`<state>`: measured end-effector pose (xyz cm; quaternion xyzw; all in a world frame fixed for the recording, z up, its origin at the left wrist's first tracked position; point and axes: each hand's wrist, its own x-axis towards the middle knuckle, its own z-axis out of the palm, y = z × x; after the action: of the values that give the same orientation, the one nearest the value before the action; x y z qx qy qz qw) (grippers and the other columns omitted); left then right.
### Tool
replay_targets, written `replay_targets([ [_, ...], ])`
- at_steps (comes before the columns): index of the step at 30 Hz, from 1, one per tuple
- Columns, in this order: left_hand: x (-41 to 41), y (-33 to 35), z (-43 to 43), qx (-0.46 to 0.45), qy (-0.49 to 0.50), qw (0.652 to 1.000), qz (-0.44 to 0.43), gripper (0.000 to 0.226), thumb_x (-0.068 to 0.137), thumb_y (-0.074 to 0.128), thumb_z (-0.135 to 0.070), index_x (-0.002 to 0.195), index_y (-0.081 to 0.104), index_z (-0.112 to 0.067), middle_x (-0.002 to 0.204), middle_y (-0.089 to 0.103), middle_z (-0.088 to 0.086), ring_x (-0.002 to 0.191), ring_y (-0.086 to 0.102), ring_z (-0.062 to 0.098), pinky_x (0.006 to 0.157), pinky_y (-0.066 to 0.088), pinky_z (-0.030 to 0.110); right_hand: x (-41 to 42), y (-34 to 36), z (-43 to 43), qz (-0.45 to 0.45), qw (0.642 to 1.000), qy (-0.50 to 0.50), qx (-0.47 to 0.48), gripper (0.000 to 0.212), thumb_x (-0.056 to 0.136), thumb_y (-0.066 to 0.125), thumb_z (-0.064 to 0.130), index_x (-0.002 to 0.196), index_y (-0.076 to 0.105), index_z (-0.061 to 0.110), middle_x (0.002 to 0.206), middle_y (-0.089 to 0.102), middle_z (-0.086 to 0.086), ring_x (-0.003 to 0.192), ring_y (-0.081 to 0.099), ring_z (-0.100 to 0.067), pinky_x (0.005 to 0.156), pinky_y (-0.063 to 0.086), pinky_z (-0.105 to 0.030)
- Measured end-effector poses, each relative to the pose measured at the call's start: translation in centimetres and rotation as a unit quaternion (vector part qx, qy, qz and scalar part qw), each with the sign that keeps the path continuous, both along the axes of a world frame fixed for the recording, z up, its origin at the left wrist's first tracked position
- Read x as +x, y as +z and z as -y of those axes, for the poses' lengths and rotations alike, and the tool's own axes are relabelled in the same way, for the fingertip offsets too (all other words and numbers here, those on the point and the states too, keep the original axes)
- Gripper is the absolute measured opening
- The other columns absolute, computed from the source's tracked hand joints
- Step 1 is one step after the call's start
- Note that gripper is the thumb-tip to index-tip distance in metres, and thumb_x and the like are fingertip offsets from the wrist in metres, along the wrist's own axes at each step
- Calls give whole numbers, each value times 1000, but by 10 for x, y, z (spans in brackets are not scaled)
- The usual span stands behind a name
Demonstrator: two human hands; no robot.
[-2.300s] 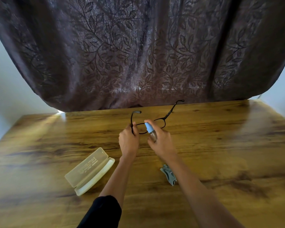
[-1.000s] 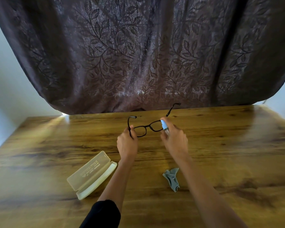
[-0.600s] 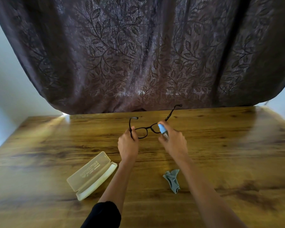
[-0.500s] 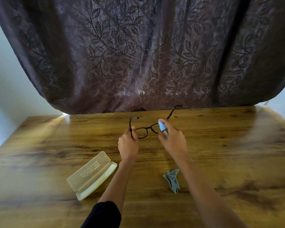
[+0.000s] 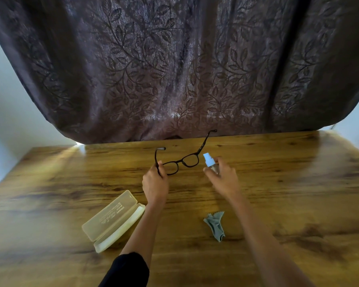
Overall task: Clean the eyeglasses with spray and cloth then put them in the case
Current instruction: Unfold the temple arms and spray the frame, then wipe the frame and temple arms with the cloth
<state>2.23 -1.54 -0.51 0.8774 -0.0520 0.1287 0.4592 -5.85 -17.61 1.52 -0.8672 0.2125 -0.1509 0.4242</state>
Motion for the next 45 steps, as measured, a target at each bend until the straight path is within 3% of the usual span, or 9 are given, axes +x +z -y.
replay_targets([
  [4, 0, -3, -1, 4, 2, 1000, 4, 34, 98, 38, -25, 70, 49, -11, 59, 53, 3, 45, 45, 9, 42, 29, 20, -4, -13, 16, 5, 999, -42, -2, 30, 89, 56, 30, 109, 55, 9, 80, 58, 4, 68, 55, -8, 55, 38, -15],
  [8, 0, -4, 0, 16, 2, 1000, 5, 34, 98, 37, -24, 69, 49, -11, 58, 52, 3, 44, 42, 5, 42, 24, 17, -4, -33, 29, -9, 997, -76, -7, 41, 83, 62, 32, 122, 56, 18, 119, 57, -8, 106, 52, -21, 83, 42, -24],
  [10, 0, -4, 0, 15, 0, 1000, 6, 36, 98, 37, -25, 68, 49, -10, 58, 53, 4, 44, 43, 7, 42, 24, 18, -4, -38, 32, -19, 994, -104, 19, 45, 81, 65, 31, 124, 56, 19, 124, 56, -10, 110, 54, -24, 90, 46, -32],
  [16, 0, -4, 1, 19, -2, 1000, 5, 35, 98, 38, -24, 67, 49, -10, 56, 50, 1, 44, 42, 6, 42, 23, 18, -6, -42, 31, -20, 990, -134, 32, 40, 83, 64, 22, 119, 55, 8, 105, 66, -10, 77, 57, -13, 63, 47, -20],
  [24, 1, -6, 3, 12, -10, 1000, 2, 36, 98, 37, -25, 67, 49, -10, 55, 50, 0, 44, 43, 7, 42, 25, 18, -7, -40, 28, -7, 988, -147, 54, 51, 83, 65, 18, 129, 49, 6, 117, 63, -10, 99, 61, -20, 72, 45, -19],
  [35, -5, -4, 1, 15, -30, 999, 20, 34, 98, 40, -22, 66, 48, -11, 52, 46, -4, 42, 42, 4, 42, 24, 16, -13, -44, 26, -35, 986, -146, 75, 52, 86, 61, 26, 132, 45, 10, 116, 63, -10, 95, 62, -20, 63, 46, -17],
  [38, -6, -4, -3, 12, -32, 999, 25, 34, 98, 40, -22, 67, 48, -11, 53, 48, -3, 42, 42, 5, 41, 26, 17, -16, -44, 22, -31, 982, -164, 88, 71, 79, 68, 30, 139, 34, 17, 129, 55, -10, 109, 59, -26, 82, 54, -33],
  [41, -8, -5, -5, 4, -36, 999, 21, 35, 98, 40, -23, 66, 48, -10, 51, 47, -3, 41, 42, 6, 41, 25, 18, -24, -44, 13, -23, 980, -196, 8, 64, 79, 68, 25, 136, 40, 20, 134, 47, -9, 117, 51, -26, 88, 50, -35],
  [45, -14, -6, -8, -6, -40, 999, 23, 37, 97, 40, -24, 63, 46, -10, 48, 45, -3, 39, 39, 8, 41, 23, 20, -41, -45, -2, -13, 977, -208, -50, 44, 82, 65, 12, 122, 51, 20, 131, 46, -12, 102, 57, -24, 75, 50, -26],
])
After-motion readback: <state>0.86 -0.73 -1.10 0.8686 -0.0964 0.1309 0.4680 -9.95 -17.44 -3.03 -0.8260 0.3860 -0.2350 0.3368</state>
